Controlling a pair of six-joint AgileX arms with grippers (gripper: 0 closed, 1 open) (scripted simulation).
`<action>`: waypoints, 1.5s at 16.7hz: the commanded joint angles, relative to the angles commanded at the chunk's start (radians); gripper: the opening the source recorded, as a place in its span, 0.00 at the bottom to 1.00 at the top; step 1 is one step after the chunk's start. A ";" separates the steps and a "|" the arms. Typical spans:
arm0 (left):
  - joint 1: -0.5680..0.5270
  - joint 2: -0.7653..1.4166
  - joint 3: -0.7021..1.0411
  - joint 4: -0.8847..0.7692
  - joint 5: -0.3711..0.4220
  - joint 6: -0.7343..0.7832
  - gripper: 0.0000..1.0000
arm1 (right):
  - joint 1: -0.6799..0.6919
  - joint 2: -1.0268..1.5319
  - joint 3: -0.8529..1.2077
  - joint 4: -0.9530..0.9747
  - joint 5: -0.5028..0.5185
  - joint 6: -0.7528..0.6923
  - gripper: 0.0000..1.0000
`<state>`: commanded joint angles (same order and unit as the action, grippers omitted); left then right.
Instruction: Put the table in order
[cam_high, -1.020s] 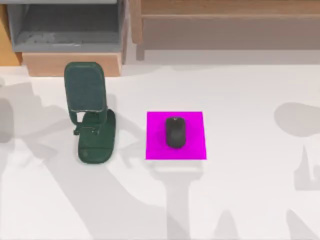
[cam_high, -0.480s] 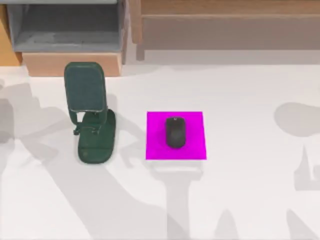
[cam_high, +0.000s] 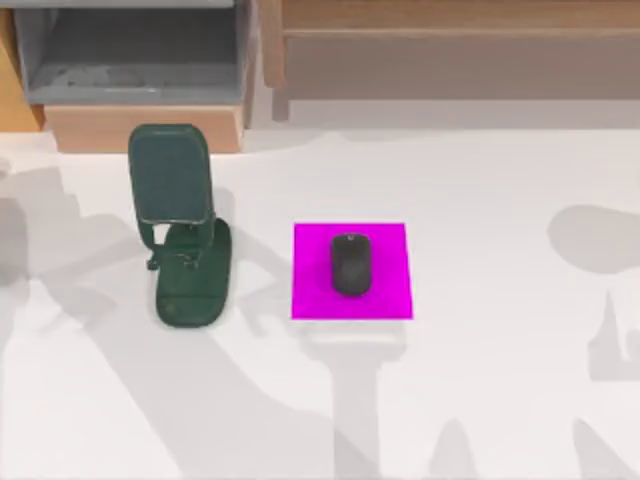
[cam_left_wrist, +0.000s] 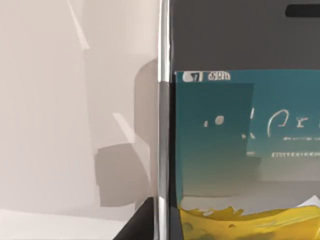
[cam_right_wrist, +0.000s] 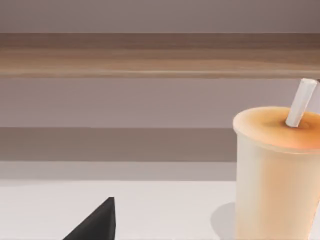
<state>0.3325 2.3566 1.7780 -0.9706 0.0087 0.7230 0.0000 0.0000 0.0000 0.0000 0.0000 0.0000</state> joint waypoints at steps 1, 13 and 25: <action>0.000 0.000 0.000 0.000 0.000 0.000 0.10 | 0.000 0.000 0.000 0.000 0.000 0.000 1.00; -0.003 -0.032 0.015 -0.034 0.016 -0.006 0.00 | 0.000 0.000 0.000 0.000 0.000 0.000 1.00; -0.074 -0.159 0.006 -0.046 -0.042 -0.069 0.00 | 0.000 0.000 0.000 0.000 0.000 0.000 1.00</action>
<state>0.2590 2.1977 1.7836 -1.0165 -0.0336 0.6543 0.0000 0.0000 0.0000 0.0000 0.0000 0.0000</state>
